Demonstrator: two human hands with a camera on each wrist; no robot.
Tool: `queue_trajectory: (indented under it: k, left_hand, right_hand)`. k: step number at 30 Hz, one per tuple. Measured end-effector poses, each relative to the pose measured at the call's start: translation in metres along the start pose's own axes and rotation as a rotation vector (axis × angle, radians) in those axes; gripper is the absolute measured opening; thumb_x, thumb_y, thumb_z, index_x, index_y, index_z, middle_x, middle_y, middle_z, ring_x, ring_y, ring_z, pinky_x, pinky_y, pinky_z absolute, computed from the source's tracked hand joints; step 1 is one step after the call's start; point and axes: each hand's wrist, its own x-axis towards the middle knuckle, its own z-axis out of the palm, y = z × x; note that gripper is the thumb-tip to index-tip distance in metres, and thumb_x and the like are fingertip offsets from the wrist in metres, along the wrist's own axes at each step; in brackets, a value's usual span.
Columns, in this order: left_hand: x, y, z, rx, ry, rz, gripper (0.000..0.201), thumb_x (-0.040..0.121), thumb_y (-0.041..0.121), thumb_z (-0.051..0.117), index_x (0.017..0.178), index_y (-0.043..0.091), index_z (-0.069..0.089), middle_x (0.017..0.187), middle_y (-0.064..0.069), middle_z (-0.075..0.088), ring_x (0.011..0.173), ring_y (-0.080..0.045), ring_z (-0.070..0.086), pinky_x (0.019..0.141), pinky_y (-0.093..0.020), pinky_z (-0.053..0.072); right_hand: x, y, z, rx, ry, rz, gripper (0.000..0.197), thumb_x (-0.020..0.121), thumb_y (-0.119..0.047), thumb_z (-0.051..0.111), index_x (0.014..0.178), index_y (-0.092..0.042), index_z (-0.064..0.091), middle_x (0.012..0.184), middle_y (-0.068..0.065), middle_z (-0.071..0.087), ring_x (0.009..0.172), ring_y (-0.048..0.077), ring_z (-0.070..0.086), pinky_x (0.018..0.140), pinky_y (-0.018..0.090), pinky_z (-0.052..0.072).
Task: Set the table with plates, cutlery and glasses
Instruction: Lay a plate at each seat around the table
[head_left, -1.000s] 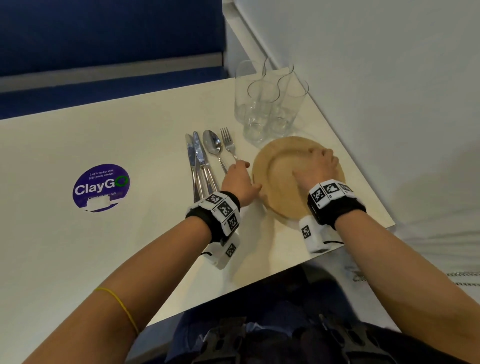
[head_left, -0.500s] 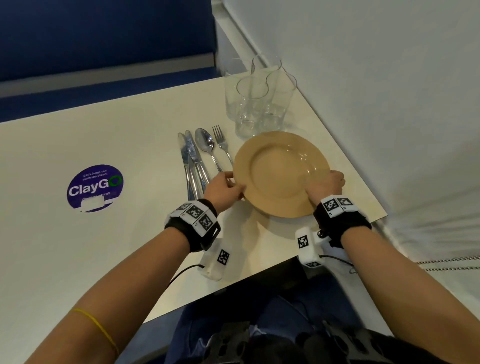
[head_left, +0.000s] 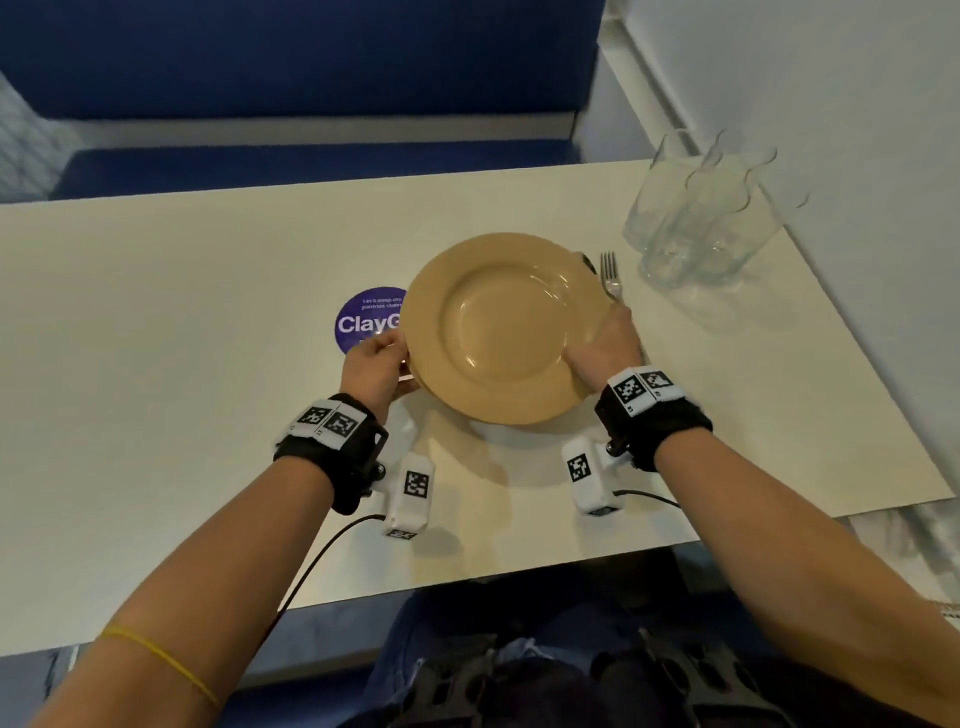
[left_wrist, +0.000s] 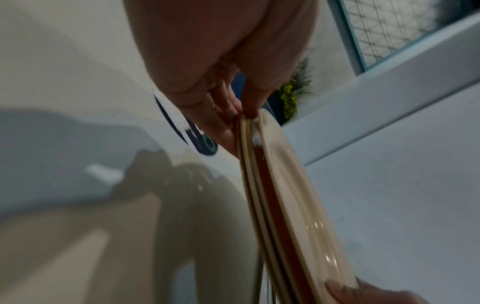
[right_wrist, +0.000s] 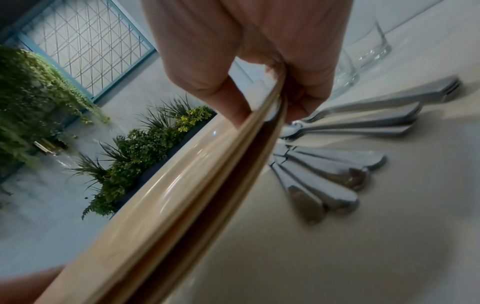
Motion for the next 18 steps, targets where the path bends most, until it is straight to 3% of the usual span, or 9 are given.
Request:
queue_trajectory:
  k: [3,5,7,11,14,18]
  left_hand:
    - [0.0,0.007,-0.037,-0.021,0.015,0.018,0.02,0.09,0.003,0.057,0.109,0.007,0.06,0.076,-0.006,0.062,0.052,-0.008,0.062,0.049,-0.019,0.053]
    - [0.001,0.009,-0.055,-0.045,0.035,0.029,0.026,0.087,0.002,0.061,0.113,0.007,0.06,0.079,-0.007,0.064,0.048,-0.005,0.064,0.049,-0.019,0.053]
    - [0.0,0.012,-0.065,-0.04,0.016,0.037,0.027,0.086,0.003,0.064,0.113,0.005,0.062,0.08,-0.007,0.064,0.048,-0.004,0.064,0.049,-0.018,0.053]
    - [-0.003,0.006,-0.079,0.016,-0.004,0.026,0.029,0.087,0.011,0.065,0.113,0.001,0.064,0.08,-0.005,0.066,0.048,-0.004,0.063,0.049,-0.018,0.053]
    - [-0.007,-0.001,-0.094,0.064,0.034,-0.019,0.031,0.088,0.017,0.065,0.115,0.002,0.064,0.085,-0.005,0.067,0.062,-0.011,0.064,0.054,-0.022,0.054]
    - [-0.014,-0.016,-0.114,0.16,0.053,-0.07,0.032,0.09,0.02,0.063,0.117,0.004,0.064,0.101,-0.009,0.067,0.085,-0.022,0.063,0.067,-0.028,0.052]
  right_hand:
    - [-0.007,-0.009,0.025,0.014,-0.032,0.027,0.04,0.076,-0.008,0.064,0.112,-0.01,0.049,0.098,0.003,0.061,0.084,0.02,0.059,0.066,0.023,0.049]
    - [-0.011,-0.012,0.037,0.068,-0.043,0.069,0.044,0.073,-0.015,0.067,0.114,-0.01,0.054,0.103,0.004,0.064,0.092,0.023,0.062,0.074,0.028,0.052]
    - [-0.014,-0.015,0.042,0.101,-0.016,0.113,0.041,0.076,-0.019,0.067,0.114,-0.009,0.056,0.102,0.005,0.063,0.09,0.025,0.061,0.074,0.029,0.049]
    - [-0.015,-0.025,0.042,0.231,0.108,0.085,0.046,0.081,-0.015,0.063,0.125,-0.013,0.05,0.107,0.002,0.063,0.086,0.019,0.059,0.071,0.023,0.044]
    - [-0.017,-0.033,0.037,0.306,0.143,0.047,0.052,0.087,-0.016,0.06,0.135,-0.014,0.041,0.102,-0.002,0.055,0.084,0.013,0.052,0.07,0.02,0.042]
    - [-0.018,-0.039,0.039,0.352,0.104,0.06,0.053,0.087,-0.014,0.06,0.135,-0.016,0.039,0.101,-0.004,0.053,0.09,0.017,0.054,0.079,0.028,0.045]
